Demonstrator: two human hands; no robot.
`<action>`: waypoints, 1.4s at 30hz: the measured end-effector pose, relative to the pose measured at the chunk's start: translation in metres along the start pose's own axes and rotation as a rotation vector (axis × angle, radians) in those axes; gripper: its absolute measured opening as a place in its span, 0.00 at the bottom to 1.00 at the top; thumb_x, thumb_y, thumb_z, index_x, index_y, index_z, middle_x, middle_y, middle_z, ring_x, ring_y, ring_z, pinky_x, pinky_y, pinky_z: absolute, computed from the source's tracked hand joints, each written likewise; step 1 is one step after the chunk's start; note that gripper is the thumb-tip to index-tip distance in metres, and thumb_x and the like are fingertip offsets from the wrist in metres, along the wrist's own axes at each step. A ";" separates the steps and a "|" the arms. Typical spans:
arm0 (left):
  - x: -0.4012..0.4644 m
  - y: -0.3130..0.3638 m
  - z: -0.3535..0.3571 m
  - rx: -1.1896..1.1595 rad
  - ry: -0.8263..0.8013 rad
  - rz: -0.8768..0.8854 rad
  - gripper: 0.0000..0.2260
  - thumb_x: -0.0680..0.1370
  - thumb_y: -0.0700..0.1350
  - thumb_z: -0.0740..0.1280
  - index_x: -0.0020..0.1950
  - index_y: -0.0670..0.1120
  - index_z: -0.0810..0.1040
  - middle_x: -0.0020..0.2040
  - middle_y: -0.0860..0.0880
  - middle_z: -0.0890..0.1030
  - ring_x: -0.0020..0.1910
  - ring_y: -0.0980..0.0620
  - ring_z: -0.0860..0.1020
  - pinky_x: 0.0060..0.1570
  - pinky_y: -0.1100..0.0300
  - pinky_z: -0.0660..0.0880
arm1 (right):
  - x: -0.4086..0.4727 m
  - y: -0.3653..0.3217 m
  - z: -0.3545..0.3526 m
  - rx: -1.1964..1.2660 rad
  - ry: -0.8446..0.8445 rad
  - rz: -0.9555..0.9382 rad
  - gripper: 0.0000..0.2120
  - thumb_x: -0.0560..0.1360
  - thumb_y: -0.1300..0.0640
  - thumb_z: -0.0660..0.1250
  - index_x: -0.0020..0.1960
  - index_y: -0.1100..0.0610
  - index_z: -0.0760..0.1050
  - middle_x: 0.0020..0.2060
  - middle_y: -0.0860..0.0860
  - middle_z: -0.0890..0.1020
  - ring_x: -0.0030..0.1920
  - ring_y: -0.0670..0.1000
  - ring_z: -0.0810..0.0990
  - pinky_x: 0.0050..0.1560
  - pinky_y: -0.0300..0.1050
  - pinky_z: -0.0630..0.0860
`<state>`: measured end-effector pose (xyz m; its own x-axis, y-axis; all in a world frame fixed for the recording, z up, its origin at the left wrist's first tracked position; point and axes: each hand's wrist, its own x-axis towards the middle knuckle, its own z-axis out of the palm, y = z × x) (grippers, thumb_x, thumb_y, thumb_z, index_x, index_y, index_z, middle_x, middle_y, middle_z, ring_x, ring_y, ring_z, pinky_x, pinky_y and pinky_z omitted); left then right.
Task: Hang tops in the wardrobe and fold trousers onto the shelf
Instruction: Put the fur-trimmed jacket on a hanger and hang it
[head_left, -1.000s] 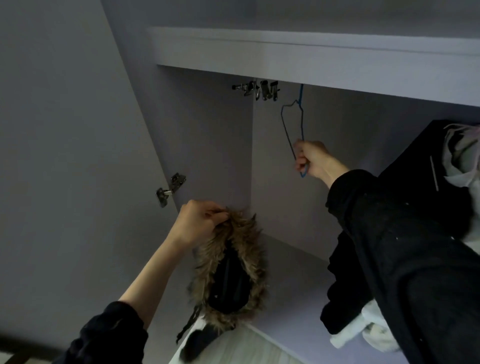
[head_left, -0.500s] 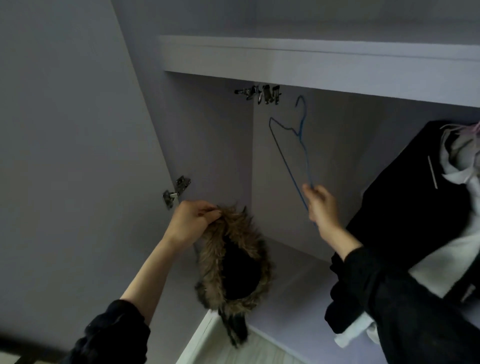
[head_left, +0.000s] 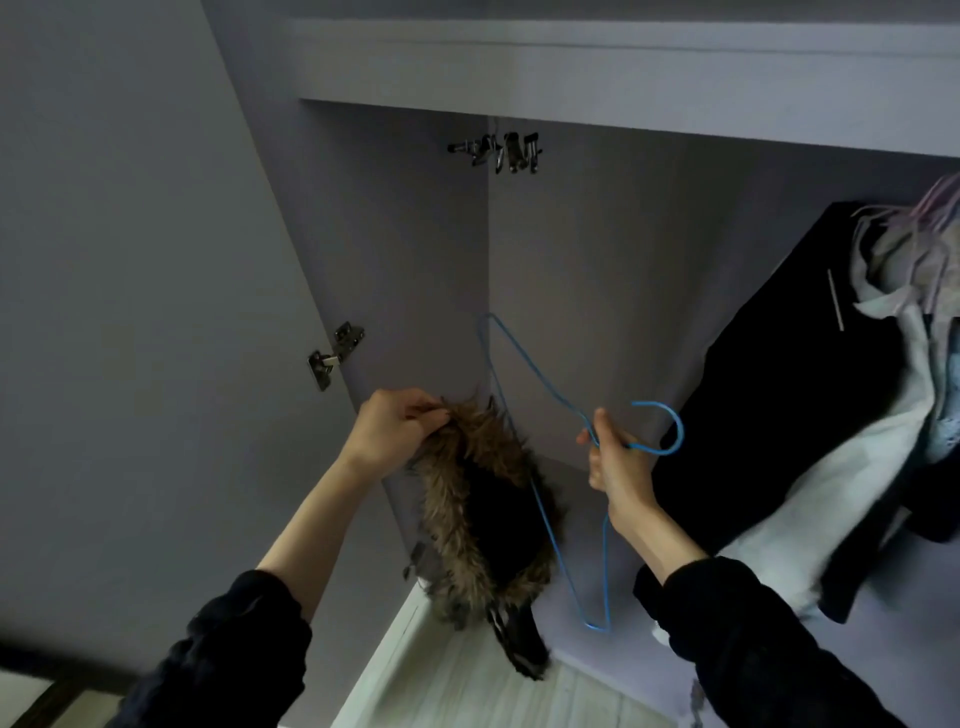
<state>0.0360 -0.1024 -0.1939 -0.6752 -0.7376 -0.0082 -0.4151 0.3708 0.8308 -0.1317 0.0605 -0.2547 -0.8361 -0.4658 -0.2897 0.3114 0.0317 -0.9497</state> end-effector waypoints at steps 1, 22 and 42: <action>0.000 0.000 0.000 -0.002 0.001 -0.014 0.01 0.75 0.40 0.69 0.45 0.45 0.81 0.43 0.45 0.83 0.48 0.47 0.80 0.53 0.52 0.76 | -0.003 -0.001 -0.002 0.014 0.018 -0.007 0.19 0.81 0.50 0.58 0.34 0.57 0.67 0.15 0.43 0.60 0.16 0.42 0.57 0.18 0.32 0.53; 0.006 0.053 -0.050 -0.456 -0.018 -0.028 0.08 0.79 0.38 0.61 0.41 0.44 0.77 0.37 0.47 0.78 0.37 0.53 0.76 0.38 0.64 0.72 | 0.002 -0.035 0.049 0.544 -0.058 -0.012 0.24 0.79 0.50 0.62 0.25 0.52 0.63 0.15 0.44 0.61 0.17 0.41 0.59 0.25 0.35 0.58; 0.021 0.039 -0.038 0.352 -0.010 0.045 0.04 0.77 0.43 0.67 0.43 0.46 0.78 0.39 0.48 0.79 0.43 0.50 0.77 0.41 0.62 0.68 | 0.017 -0.086 0.046 -0.941 -0.274 -0.638 0.30 0.78 0.45 0.62 0.19 0.54 0.67 0.18 0.52 0.72 0.25 0.54 0.76 0.31 0.41 0.70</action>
<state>0.0284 -0.1246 -0.1404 -0.7027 -0.7112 0.0176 -0.5680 0.5758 0.5881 -0.1516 0.0096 -0.1727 -0.5589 -0.8054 0.1975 -0.6833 0.3124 -0.6599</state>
